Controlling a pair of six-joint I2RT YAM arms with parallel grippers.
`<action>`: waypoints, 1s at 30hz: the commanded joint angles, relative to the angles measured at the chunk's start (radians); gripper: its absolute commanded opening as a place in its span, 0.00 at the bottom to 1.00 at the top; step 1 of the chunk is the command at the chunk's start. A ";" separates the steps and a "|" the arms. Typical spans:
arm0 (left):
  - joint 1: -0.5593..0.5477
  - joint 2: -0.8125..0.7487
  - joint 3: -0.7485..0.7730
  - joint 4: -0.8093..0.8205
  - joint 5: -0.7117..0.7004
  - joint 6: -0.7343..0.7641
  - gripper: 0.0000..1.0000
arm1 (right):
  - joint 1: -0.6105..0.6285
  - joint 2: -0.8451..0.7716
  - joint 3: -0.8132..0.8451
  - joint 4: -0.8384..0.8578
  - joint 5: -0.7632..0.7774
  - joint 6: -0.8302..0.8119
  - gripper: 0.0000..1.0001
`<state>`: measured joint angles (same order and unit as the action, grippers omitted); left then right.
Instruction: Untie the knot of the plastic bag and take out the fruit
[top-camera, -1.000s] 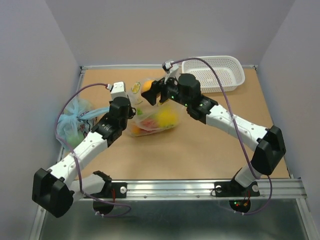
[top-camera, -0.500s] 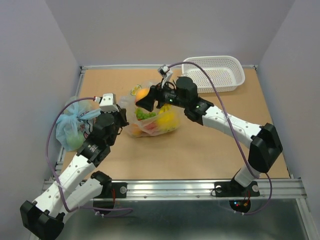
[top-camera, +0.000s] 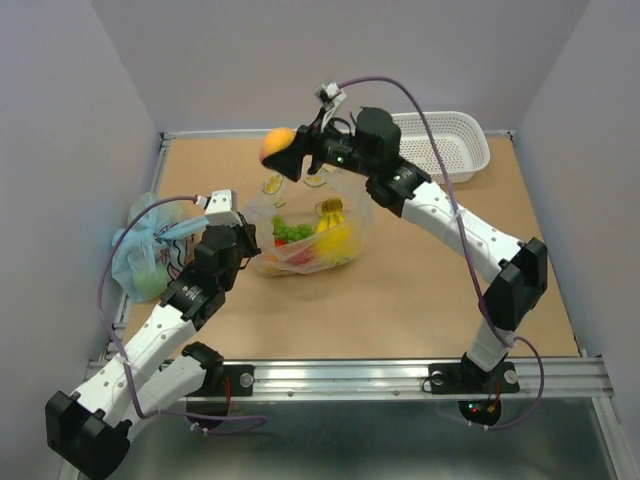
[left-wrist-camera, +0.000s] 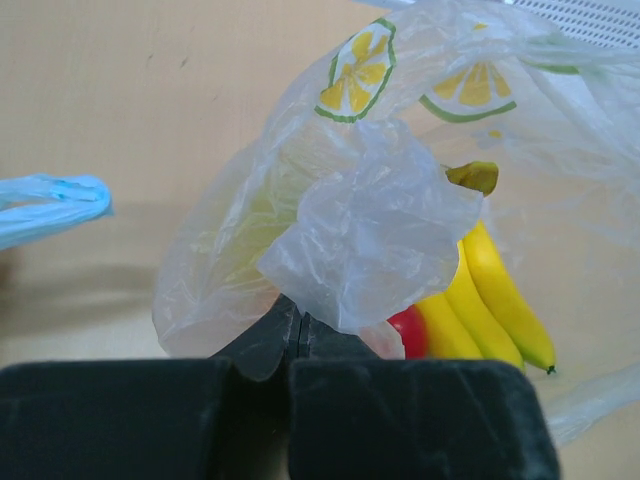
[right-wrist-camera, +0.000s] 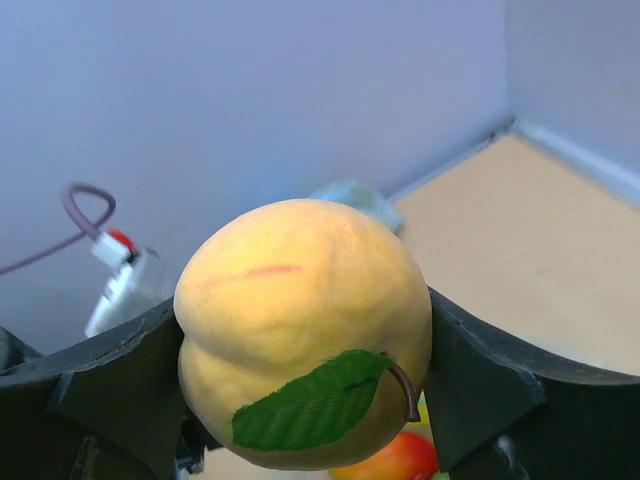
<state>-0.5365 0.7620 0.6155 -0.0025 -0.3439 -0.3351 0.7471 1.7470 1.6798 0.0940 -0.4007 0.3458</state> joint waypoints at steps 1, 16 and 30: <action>0.000 0.036 0.015 0.004 -0.001 0.013 0.00 | -0.133 0.035 0.181 0.006 -0.029 -0.002 0.08; -0.002 -0.041 -0.002 -0.037 0.011 0.041 0.00 | -0.554 0.195 0.032 -0.068 0.571 -0.065 0.13; -0.003 -0.033 -0.008 -0.014 0.016 0.044 0.00 | -0.667 0.323 0.100 -0.145 0.531 -0.116 1.00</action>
<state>-0.5365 0.7376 0.6151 -0.0498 -0.3283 -0.3111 0.0666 2.1693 1.7206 -0.0647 0.1585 0.2649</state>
